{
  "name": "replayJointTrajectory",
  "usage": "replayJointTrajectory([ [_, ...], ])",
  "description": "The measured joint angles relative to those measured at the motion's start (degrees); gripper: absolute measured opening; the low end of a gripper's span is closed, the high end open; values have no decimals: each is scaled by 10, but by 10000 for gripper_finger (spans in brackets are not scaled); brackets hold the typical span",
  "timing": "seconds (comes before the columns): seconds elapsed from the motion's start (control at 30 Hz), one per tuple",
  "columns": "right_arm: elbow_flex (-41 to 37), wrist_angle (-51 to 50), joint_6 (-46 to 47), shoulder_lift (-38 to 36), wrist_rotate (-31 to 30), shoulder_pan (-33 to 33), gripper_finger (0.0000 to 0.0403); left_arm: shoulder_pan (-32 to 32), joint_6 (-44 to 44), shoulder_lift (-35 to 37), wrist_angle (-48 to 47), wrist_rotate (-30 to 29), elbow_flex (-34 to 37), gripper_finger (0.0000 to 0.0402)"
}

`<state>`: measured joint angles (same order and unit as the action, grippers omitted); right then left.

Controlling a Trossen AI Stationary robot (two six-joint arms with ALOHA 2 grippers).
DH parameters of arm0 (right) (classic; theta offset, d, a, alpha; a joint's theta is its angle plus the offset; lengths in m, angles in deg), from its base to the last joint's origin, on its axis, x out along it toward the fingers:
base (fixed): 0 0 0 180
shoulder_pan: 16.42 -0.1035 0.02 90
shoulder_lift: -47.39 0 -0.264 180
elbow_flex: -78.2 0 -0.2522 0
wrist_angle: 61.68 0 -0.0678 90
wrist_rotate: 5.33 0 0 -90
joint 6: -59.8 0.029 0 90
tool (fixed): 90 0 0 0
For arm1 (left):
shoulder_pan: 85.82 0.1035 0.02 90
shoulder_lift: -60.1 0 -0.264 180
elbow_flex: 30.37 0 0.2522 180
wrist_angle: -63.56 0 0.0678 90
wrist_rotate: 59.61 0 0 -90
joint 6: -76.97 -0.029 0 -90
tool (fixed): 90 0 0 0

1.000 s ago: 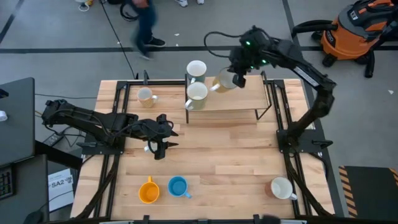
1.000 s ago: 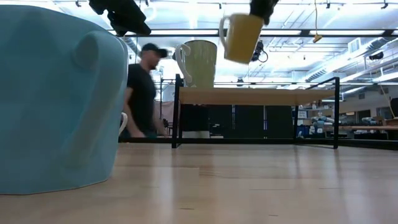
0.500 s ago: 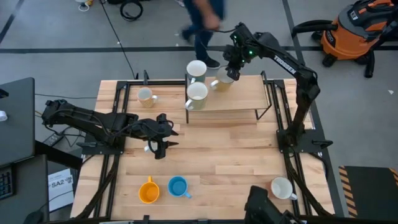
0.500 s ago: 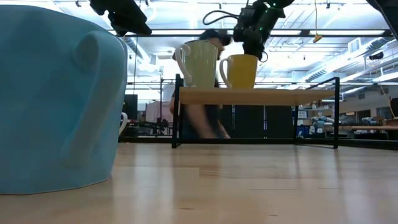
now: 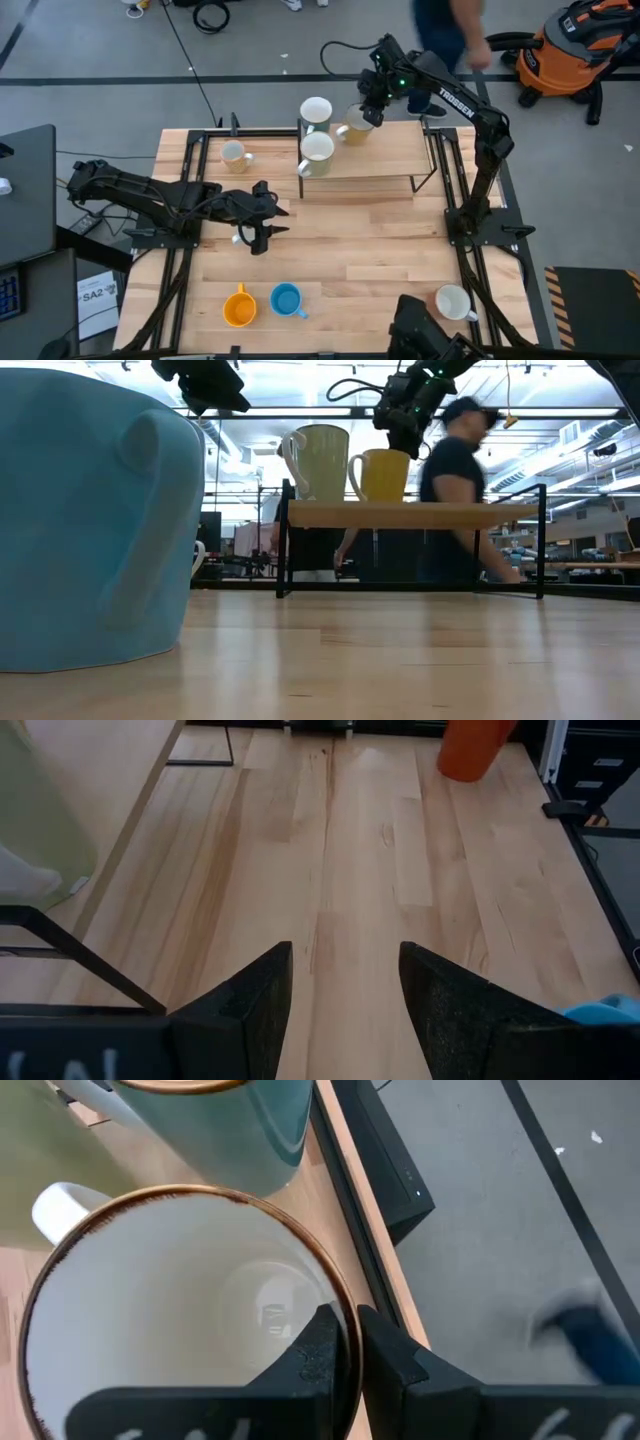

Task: Place coffee mugs
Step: Put the right yellow mug on the shelf

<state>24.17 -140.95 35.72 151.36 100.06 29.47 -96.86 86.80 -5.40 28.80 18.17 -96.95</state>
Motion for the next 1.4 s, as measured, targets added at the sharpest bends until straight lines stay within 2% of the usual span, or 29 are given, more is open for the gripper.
replayJointTrajectory([
  [0.33, -1, 5, 0, 1, 21, -1, 37, 0, 0, 0, 0, 0, 0, 192],
  [0.9, -1, 20, 1, 1, 8, -1, 40, 0, 0, 0, 0, 0, 0, 192],
  [1.4, -2, 34, 1, 1, 23, -1, 92, 0, 0, 0, 0, 0, 0, 192],
])
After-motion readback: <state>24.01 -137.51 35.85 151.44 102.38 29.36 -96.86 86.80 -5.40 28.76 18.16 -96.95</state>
